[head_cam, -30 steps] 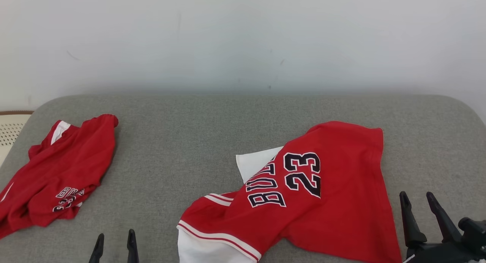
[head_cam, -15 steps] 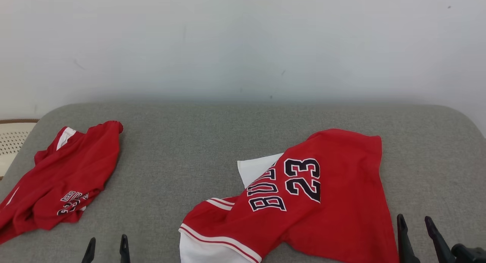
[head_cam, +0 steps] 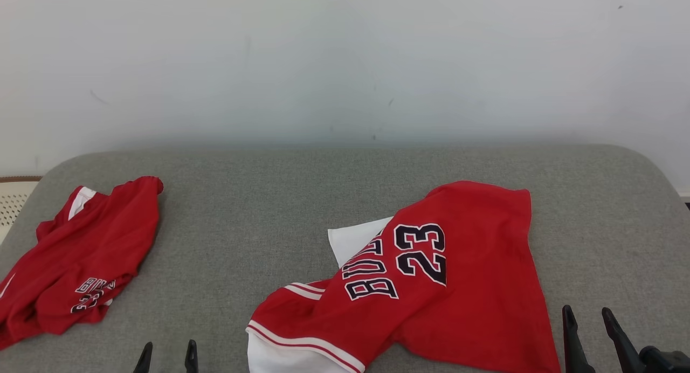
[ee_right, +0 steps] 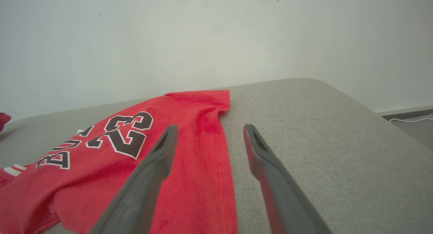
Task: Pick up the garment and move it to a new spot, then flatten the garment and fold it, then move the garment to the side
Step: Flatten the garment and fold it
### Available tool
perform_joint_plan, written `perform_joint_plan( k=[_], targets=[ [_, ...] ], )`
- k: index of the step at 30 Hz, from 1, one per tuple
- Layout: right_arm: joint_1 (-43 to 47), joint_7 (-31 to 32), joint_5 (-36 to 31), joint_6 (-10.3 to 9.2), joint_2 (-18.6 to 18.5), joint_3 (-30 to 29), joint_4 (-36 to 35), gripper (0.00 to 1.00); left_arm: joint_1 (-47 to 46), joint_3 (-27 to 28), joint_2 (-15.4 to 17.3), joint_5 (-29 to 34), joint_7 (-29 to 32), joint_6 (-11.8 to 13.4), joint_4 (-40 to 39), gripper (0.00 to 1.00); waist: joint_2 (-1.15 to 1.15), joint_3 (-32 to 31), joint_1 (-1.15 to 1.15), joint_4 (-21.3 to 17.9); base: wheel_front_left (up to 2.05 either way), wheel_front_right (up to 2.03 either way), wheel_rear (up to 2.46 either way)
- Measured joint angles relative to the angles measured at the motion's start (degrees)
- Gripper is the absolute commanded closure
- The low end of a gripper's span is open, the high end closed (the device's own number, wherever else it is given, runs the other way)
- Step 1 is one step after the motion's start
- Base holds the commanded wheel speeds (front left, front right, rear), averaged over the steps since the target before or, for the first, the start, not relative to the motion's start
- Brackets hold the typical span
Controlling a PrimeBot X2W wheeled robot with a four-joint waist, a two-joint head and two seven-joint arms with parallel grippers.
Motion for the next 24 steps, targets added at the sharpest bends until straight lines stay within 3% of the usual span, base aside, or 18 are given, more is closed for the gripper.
perform_joint_plan(
  k=[24],
  targets=[
    [-0.1,1.0,-0.2,0.0,-0.1,0.2,-0.2,0.0,-0.1,-0.1,0.3,1.0,0.0,-0.5,1.4,0.0,0.0,0.4,0.01,0.0,0.0,0.0,0.0]
  ],
)
